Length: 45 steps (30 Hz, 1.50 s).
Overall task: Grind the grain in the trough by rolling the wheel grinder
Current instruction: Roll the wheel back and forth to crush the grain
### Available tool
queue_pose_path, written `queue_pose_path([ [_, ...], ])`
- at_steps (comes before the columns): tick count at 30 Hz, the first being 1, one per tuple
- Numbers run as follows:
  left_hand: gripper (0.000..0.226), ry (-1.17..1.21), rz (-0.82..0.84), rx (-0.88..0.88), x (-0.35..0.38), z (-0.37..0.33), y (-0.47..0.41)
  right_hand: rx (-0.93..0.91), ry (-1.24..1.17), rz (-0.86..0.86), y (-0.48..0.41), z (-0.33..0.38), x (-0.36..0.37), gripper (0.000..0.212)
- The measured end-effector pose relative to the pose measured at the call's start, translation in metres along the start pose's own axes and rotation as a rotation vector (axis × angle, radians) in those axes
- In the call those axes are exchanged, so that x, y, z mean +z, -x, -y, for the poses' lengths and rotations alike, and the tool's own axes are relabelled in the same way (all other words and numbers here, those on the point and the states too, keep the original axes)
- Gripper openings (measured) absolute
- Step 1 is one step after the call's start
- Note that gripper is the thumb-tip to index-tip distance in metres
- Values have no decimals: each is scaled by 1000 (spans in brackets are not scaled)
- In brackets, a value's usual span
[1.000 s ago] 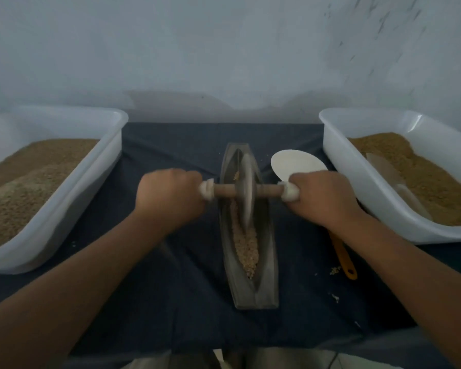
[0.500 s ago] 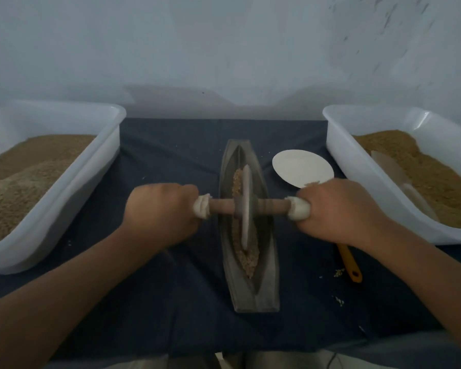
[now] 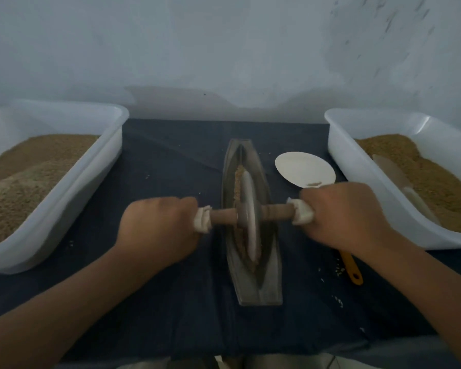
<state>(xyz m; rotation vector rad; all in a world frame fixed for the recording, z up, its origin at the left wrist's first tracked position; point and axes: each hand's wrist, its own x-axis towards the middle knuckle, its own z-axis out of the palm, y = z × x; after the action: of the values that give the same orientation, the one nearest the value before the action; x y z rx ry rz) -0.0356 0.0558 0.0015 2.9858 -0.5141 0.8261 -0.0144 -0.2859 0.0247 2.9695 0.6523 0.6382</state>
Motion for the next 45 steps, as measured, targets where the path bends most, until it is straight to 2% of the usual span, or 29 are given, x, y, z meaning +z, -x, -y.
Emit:
queue_pose_path([
  [5,50,-21,38,-84,16,4,-54,125,24,-67,-47,1,10,40],
  [8,35,-30,182,-186,18,6,-101,212,90,59,-88,-7,14,40],
  [11,33,-48,233,-151,10,4,-90,204,61,96,-74,-7,13,40],
  [13,37,-79,162,-63,1,1,-54,163,16,24,-36,0,7,48],
  [17,33,16,-55,94,-14,0,-7,63,-86,-115,18,9,-6,42],
  [21,43,-80,37,-9,8,4,-46,162,7,-15,-16,8,9,46],
  [25,39,-62,138,-125,22,10,-105,269,38,33,-76,4,17,47],
  [28,39,-72,154,-148,15,6,-93,226,43,56,-70,5,10,51],
  [31,43,-63,68,-71,3,1,-36,153,64,-54,-20,12,1,41],
  [34,45,-5,-33,0,-5,-1,8,56,30,-213,22,16,-2,43],
  [36,46,13,-73,-12,2,-1,10,44,40,-256,22,12,6,44],
  [39,44,26,-108,-54,18,1,-28,89,196,-222,-23,5,20,46],
  [42,47,-22,24,-160,24,6,-84,182,221,-126,-75,-4,27,38],
  [45,46,-36,110,-160,21,6,-96,207,158,-81,-80,-7,30,42],
])
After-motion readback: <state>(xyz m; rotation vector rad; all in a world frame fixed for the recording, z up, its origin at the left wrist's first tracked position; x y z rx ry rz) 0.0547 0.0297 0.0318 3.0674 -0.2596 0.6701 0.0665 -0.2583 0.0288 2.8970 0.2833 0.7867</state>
